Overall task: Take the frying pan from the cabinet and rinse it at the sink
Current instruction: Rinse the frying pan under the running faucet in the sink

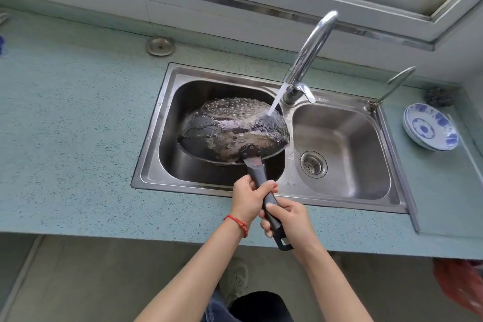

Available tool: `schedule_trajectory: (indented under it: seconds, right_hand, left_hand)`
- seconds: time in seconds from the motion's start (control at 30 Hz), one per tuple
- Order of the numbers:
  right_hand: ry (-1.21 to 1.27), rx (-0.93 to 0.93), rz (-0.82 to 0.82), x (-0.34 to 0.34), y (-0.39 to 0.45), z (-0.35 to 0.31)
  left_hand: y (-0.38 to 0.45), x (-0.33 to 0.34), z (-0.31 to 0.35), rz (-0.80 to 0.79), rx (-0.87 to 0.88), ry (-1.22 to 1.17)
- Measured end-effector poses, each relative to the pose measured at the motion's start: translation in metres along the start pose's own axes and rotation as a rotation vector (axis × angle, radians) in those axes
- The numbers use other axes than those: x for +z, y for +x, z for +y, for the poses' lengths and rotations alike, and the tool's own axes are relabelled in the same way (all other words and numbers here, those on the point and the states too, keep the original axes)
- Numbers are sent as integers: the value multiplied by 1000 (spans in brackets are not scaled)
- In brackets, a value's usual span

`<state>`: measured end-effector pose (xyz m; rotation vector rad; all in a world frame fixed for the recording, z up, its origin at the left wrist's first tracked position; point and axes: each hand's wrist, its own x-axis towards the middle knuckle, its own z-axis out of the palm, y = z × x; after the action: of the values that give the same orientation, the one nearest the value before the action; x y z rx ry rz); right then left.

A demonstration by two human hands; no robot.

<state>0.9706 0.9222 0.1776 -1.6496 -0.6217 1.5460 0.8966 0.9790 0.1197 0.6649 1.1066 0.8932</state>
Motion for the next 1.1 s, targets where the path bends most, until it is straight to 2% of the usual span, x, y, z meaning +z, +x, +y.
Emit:
schedule_trajectory:
  seconds: [0.2, 0.57, 0.8, 1.0, 1.1]
  right_hand:
    - [-62, -8, 12, 12, -1, -1]
    - [-334, -23, 176, 21, 2, 8]
    - [-223, -33, 136, 16, -6, 6]
    - [26, -63, -27, 3, -18, 4]
    - [111, -83, -96, 2, -20, 3]
  left_hand:
    - [1, -8, 2, -12, -21, -57]
    - [-3, -10, -3, -74, -139, -277]
    - [-8, -8, -2, -71, -104, -216]
    - [-15, -8, 1, -82, 19, -141]
    - [-17, -8, 8, -119, 23, -190]
